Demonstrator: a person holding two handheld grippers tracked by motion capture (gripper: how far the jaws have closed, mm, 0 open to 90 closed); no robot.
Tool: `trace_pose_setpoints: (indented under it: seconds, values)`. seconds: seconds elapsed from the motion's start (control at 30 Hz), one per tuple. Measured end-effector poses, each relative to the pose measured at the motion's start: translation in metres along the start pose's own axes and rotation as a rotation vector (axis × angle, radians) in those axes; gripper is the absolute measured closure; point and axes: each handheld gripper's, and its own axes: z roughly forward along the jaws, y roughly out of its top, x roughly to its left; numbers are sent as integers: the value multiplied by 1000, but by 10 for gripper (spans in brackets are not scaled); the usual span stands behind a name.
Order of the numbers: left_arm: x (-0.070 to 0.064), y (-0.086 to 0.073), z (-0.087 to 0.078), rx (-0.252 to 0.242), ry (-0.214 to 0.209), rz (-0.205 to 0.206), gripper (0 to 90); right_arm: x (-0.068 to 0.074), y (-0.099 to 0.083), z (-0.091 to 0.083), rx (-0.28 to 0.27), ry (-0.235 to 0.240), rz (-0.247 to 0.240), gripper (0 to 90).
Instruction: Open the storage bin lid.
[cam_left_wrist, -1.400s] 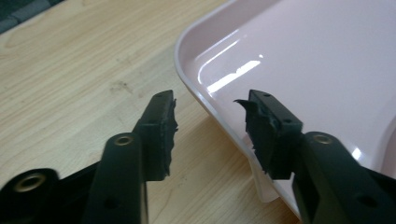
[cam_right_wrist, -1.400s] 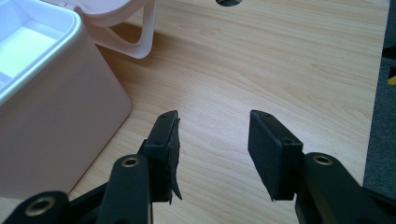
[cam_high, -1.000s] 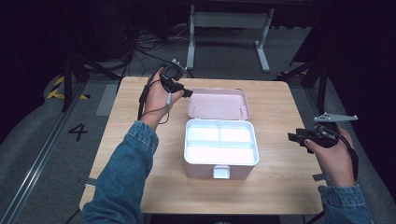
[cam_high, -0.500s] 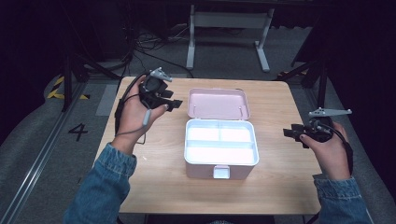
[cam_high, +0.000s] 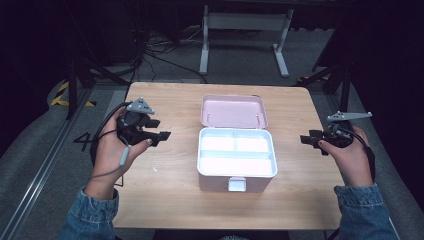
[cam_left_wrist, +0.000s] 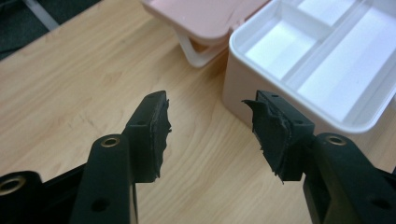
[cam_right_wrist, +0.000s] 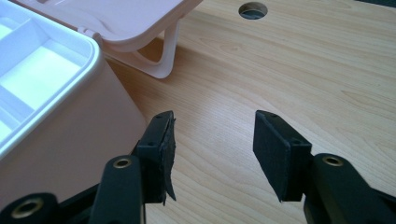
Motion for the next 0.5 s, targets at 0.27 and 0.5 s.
trace_pose_setpoints:
  seconds: [0.27, 0.5]
  values:
    - [17, -41, -2, -2, 7, -56, 449, -3, -1, -2, 2, 10, 4, 479]
    - [28, -62, 7, 41, 52, -99, 417, -5, -3, 0, 23, 5, 5, 469]
